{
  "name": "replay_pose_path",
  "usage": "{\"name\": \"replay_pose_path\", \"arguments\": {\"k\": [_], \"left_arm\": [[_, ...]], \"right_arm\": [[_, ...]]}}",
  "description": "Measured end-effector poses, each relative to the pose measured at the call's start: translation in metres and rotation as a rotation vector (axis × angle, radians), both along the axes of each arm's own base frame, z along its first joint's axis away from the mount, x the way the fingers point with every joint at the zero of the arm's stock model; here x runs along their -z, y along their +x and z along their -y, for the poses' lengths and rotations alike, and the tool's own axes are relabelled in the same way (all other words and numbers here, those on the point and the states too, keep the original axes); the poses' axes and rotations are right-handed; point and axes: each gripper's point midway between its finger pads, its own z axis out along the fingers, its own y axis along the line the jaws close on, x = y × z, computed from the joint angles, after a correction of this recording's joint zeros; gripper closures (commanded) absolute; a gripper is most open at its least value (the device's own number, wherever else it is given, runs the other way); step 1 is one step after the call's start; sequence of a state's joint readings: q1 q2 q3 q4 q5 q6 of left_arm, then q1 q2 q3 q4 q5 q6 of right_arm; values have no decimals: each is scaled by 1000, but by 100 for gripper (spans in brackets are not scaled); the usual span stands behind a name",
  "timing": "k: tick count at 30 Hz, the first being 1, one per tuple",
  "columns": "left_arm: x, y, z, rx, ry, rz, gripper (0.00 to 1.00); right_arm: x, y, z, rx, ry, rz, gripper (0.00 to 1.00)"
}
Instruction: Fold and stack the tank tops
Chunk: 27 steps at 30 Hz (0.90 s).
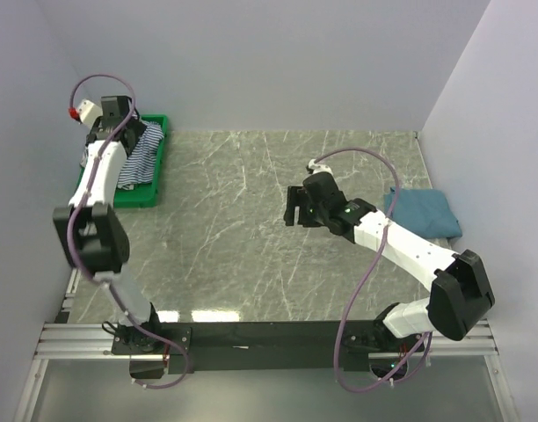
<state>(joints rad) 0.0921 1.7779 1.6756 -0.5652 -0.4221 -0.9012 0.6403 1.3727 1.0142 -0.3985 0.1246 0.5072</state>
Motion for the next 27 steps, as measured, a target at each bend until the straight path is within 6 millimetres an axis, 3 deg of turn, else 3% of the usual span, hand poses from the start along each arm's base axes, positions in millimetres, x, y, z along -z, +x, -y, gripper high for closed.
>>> {"name": "replay_pose_path", "arguments": {"k": [5,8,11,13,16,17,19,23,26,27], "left_arm": [[94,30,-52,-43,19,-221,14],[145,28,-66,-34,15,-341,16],[175,21,-67,-11,13,-424,18],[180,21,-66,1,16,-439,22],[179,23,-66,8,23,-430,35],[179,25,-66,10,24,-425,45],[178,26,-66,12,25,-421,54],[176,28,-65,16,21,-408,87],[170,29,-64,21,17,-396,99],[166,29,-63,22,15,-388,99]], "right_arm": [[0,-4,-15,-57,47,10,18],[6,-8,-18,-76,63,1,18],[15,-14,-19,-92,65,-18,18],[19,-16,-20,-99,67,-28,18],[18,-16,-21,-103,74,-24,18],[17,-15,-22,-104,77,-21,18],[17,-15,-22,-104,79,-19,18],[17,-15,-22,-104,79,-18,18],[17,-14,-22,-102,77,-17,18],[17,-14,-22,-101,77,-17,18]]}}
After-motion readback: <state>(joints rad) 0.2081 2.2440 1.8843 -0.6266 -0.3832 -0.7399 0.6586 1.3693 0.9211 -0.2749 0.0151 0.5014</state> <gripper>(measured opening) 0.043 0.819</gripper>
